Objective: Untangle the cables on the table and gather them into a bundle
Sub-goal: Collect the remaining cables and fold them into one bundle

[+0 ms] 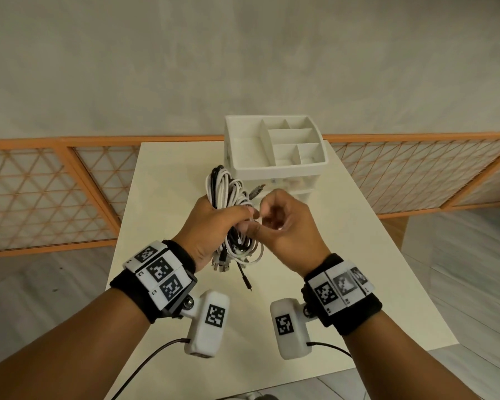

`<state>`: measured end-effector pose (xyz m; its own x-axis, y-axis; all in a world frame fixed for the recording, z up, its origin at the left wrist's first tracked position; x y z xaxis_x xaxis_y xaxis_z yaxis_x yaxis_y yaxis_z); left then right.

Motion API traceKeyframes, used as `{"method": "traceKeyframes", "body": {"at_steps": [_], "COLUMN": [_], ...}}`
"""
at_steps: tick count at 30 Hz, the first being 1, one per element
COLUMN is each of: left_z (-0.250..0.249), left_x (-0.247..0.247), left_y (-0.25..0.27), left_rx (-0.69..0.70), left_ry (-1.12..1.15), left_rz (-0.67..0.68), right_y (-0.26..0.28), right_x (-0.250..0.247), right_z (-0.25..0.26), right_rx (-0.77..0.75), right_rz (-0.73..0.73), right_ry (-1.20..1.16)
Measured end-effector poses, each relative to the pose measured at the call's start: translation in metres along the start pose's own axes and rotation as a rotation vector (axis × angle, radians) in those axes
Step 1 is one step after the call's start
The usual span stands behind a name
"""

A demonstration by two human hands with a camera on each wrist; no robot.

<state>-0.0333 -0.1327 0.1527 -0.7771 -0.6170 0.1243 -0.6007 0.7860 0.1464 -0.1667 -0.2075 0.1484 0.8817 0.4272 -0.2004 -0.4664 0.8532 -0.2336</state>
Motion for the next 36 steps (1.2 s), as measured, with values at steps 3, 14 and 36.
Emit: {"method": "traceKeyframes", "body": {"at_steps": [3, 14, 36], "left_z": [0.001, 0.012, 0.072], "left_x": [0.0, 0.014, 0.02], "left_y": [-0.002, 0.001, -0.014], "left_rx": [-0.006, -0.147, -0.436], "left_ry": [0.027, 0.086, -0.031], "left_rz": [-0.011, 0.138, 0.307], "right_y": [-0.005, 0.004, 0.005], "right_x": [-0.003, 0.031, 0.006], "right_z": [0.009, -0.014, -0.074], "right_rx": [0.144, 0.087, 0.191], "right_rz": [0.164, 0.008, -0.078], "right_ry": [0.0, -0.035, 0.382]}}
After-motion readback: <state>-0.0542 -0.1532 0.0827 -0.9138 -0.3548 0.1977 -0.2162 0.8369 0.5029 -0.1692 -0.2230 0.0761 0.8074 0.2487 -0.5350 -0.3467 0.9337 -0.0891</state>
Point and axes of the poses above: each hand's wrist, its own y-axis away from the middle knuckle, its own x-axis out of the palm, z = x × y, the point moved 2 cm from there along -y, towards the middle knuckle, and after that the axes turned 11 degrees about -z, right-handed, at the moved point
